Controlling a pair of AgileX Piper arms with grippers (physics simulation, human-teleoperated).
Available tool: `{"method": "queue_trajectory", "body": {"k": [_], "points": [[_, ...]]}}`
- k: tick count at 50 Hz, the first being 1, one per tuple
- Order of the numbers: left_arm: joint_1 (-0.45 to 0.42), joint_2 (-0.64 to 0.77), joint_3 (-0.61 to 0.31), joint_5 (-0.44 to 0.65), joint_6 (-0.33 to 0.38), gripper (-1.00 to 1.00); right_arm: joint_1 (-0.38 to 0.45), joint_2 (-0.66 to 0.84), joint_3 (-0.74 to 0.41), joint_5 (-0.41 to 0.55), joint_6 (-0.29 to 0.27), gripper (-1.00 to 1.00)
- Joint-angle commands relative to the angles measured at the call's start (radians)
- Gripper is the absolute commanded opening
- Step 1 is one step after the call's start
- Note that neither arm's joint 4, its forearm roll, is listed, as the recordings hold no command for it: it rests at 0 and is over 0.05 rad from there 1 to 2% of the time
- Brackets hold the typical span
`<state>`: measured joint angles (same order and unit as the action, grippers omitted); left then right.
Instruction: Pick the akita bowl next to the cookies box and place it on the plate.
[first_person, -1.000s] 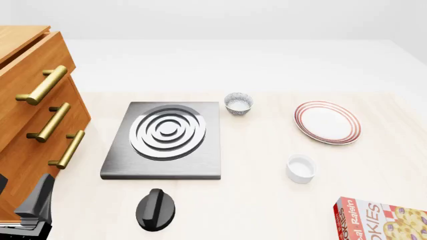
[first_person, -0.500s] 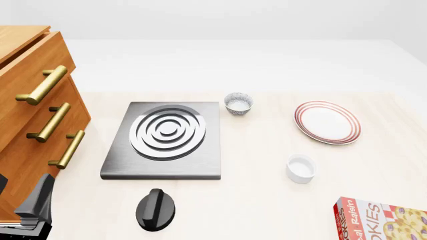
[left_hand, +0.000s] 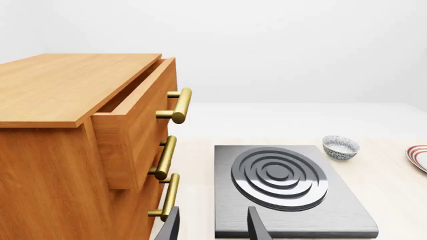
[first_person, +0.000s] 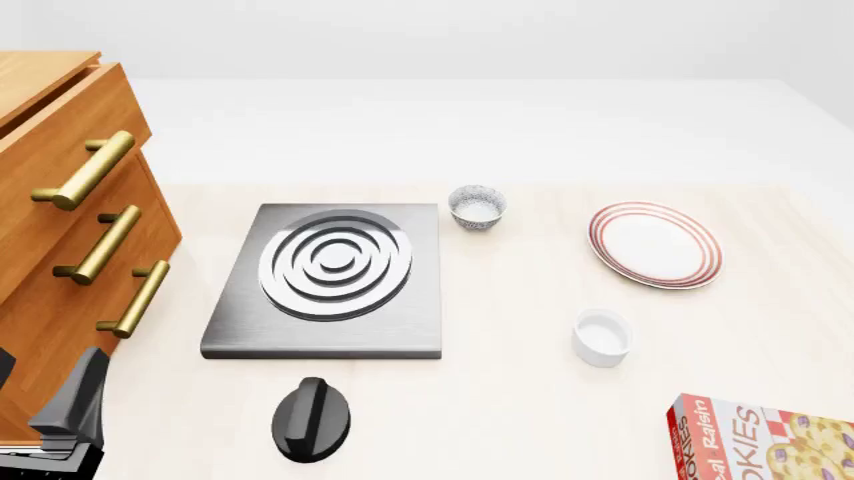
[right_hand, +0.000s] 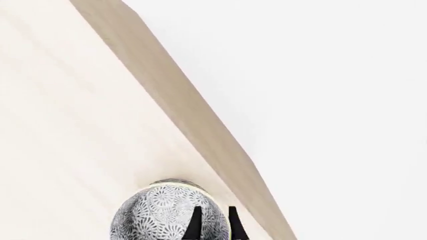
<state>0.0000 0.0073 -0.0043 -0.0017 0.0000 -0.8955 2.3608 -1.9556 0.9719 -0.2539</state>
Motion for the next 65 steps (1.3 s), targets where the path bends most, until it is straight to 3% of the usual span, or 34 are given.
{"method": "queue_trajectory", "body": {"k": [1, 10, 16, 26, 30, 46, 61, 62, 65], "points": [[0.0, 0.0, 0.0, 0.0, 0.0, 1.0, 0.004, 0.015, 0.033, -0.014, -0.021, -1.0], [0.0, 0.0, 0.0, 0.0, 0.0, 1.0, 0.027, -0.017, 0.003, -0.02, 0.009, -1.0], [0.0, 0.0, 0.0, 0.0, 0.0, 1.0, 0.023, -0.048, 0.011, -0.043, -0.013, -1.0], [0.0, 0.0, 0.0, 0.0, 0.0, 1.0, 0.075, -0.113, 0.02, -0.056, 0.005, -1.0], [0.0, 0.0, 0.0, 0.0, 0.0, 1.0, 0.128, -0.133, -0.004, -0.042, 0.059, -1.0], [0.0, 0.0, 0.0, 0.0, 0.0, 1.0, 0.189, -0.179, -0.045, -0.02, 0.132, -1.0], [0.0, 0.0, 0.0, 0.0, 0.0, 1.0, 0.258, -0.19, -0.061, -0.013, 0.245, -1.0], [0.0, 0.0, 0.0, 0.0, 0.0, 1.0, 0.281, -0.193, -0.058, -0.014, 0.284, -1.0], [0.0, 0.0, 0.0, 0.0, 0.0, 1.0, 0.279, -0.194, -0.059, -0.011, 0.279, -1.0]]}}
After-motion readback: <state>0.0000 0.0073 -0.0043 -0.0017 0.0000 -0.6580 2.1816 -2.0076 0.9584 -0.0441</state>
